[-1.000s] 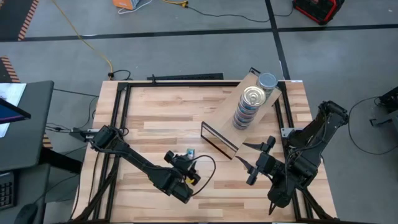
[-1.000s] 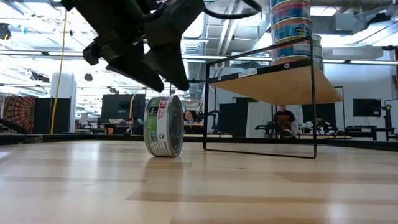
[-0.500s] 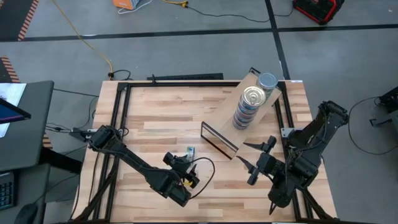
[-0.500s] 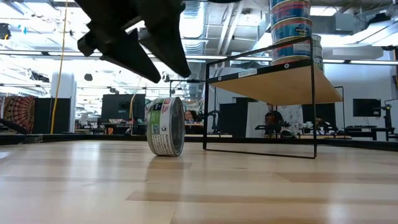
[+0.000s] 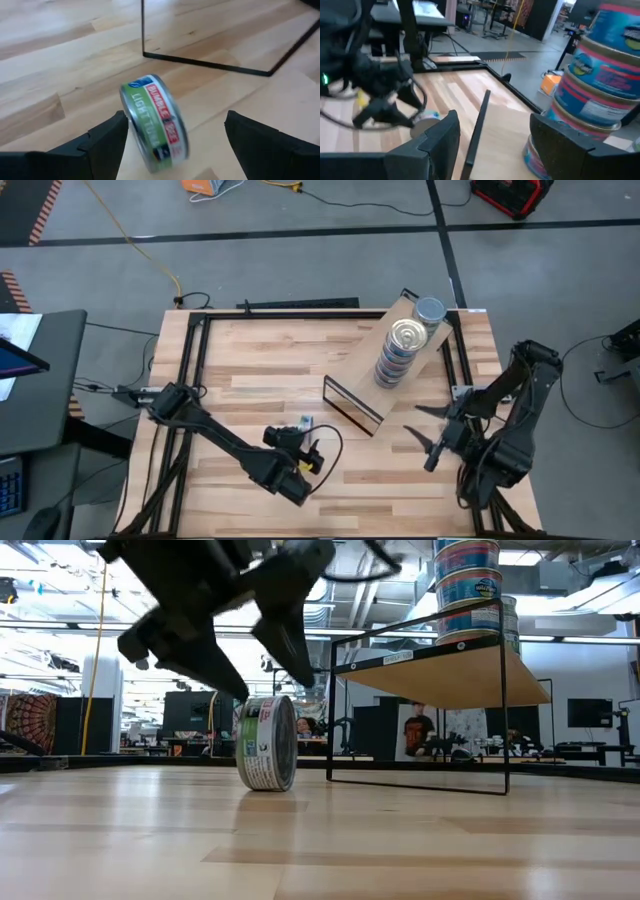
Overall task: Stack canned seafood by type on shelf
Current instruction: Stack the green tuna can on the shelf
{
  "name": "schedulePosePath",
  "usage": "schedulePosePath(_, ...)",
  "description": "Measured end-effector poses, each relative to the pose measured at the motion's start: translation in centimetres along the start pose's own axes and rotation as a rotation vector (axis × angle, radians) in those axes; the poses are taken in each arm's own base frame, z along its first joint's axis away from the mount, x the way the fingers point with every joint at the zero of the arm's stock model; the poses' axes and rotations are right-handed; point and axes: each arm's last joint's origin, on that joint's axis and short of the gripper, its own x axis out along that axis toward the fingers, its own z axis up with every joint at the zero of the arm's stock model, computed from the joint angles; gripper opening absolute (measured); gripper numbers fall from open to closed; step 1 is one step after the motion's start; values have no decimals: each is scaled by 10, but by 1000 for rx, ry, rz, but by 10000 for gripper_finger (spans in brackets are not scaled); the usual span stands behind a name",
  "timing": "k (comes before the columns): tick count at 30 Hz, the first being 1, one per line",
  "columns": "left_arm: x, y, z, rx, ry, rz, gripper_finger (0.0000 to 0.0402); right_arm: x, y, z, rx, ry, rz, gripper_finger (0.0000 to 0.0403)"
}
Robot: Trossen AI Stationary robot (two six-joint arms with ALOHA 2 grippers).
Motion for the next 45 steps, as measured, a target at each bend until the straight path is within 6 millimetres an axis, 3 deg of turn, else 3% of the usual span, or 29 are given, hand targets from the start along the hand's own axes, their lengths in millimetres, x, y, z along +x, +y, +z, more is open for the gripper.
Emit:
schedulePosePath(13, 17, 7, -14, 83, 67, 83, 307, 6, -6, 2, 38, -6, -27, 271)
schedulePosePath(17, 18, 7, -14, 149, 86, 81, 257, 6, -5, 2, 39, -6, -26, 271)
schedulePosePath(23, 17, 6, -14, 281, 94, 73, 139, 7, -3, 1, 25, -3, -29, 271)
schedulePosePath(29, 13, 7, -8, 465, 110, 53, 127, 5, -2, 0, -2, -2, -22, 271)
schedulePosePath(33, -2, 7, 11, 592, 138, -15, 127, -1, 3, 0, -47, -9, 15, 271)
schedulePosePath(38, -38, 6, 40, 695, 92, -161, 127, -5, 12, 2, -70, -14, 54, 271)
schedulePosePath(42, -68, 2, 62, 750, 72, -365, 127, -4, 17, 8, 4, -9, 63, 271)
schedulePosePath(45, -84, -4, 74, 786, 31, -521, 127, 0, 24, 8, 15, 89, 106, 271)
